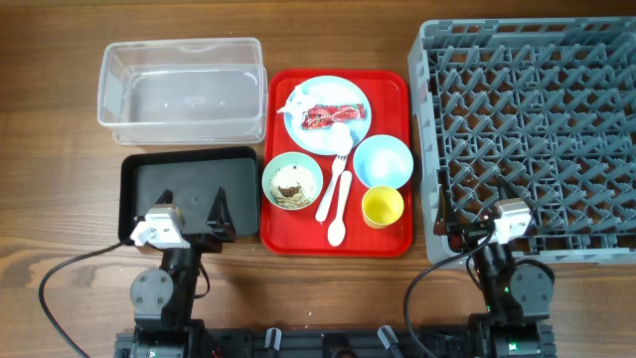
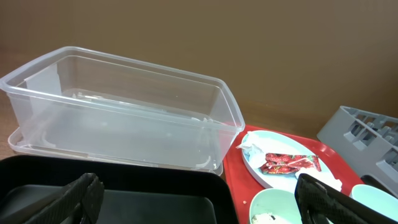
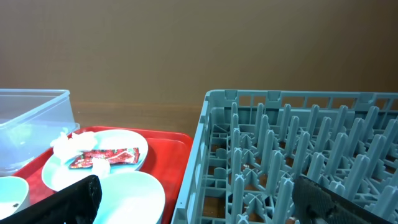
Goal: Sort waste into correct bins and load items into the dishwasher rack
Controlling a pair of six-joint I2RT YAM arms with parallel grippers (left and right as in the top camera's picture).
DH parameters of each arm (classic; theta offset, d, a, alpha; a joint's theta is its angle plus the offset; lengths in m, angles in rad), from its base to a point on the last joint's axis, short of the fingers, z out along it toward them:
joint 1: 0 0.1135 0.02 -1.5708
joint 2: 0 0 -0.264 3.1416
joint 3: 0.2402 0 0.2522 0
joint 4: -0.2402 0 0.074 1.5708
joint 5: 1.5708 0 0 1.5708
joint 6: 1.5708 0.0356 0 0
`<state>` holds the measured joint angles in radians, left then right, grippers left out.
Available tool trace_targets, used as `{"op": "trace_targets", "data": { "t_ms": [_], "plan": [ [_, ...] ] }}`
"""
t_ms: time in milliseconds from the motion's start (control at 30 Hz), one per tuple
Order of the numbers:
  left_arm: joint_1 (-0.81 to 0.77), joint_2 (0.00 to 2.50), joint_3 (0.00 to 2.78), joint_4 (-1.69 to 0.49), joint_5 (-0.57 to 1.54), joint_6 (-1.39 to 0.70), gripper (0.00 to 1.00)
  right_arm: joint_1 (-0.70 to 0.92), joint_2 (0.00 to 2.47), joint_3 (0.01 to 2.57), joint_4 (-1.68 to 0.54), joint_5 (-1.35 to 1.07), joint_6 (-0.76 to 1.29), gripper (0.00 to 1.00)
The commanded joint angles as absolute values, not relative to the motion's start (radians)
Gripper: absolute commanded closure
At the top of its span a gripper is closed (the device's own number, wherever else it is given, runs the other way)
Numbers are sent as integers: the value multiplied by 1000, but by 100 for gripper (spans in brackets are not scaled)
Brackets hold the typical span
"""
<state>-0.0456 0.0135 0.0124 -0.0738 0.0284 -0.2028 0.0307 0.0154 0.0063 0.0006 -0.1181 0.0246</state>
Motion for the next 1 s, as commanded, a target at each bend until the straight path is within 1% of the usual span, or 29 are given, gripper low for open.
{"op": "trace_targets", "data": {
  "t_ms": [0, 133, 267, 467, 600, 733, 767, 833, 900, 967],
  "plan": [
    [-41, 3, 6, -73, 44, -187, 0, 29, 10, 6, 6, -101, 28, 0],
    [-41, 3, 6, -70, 45, -199, 0, 28, 10, 6, 14, -106, 31, 0],
    [-41, 3, 11, -67, 44, -218, 0, 28, 10, 11, 13, -113, 113, 0],
    [-41, 98, 146, -195, 46, -225, 0, 28, 89, 173, -137, -105, 116, 0],
    [-41, 287, 334, -348, 45, -225, 0, 28, 234, 349, -270, -105, 115, 0],
    [-41, 548, 569, -520, 46, -224, 0, 28, 473, 586, -498, -112, 115, 0],
    [-41, 665, 680, -609, 68, -224, 0, 28, 553, 661, -572, -113, 115, 0],
    [-41, 800, 821, -731, 112, -224, 0, 28, 673, 776, -694, -112, 110, 0],
    [-41, 906, 940, -860, 131, -223, 0, 28, 765, 868, -785, -112, 104, 0],
    [-41, 980, 1011, -942, 131, -224, 0, 28, 831, 923, -830, -112, 105, 0]
  ]
}}
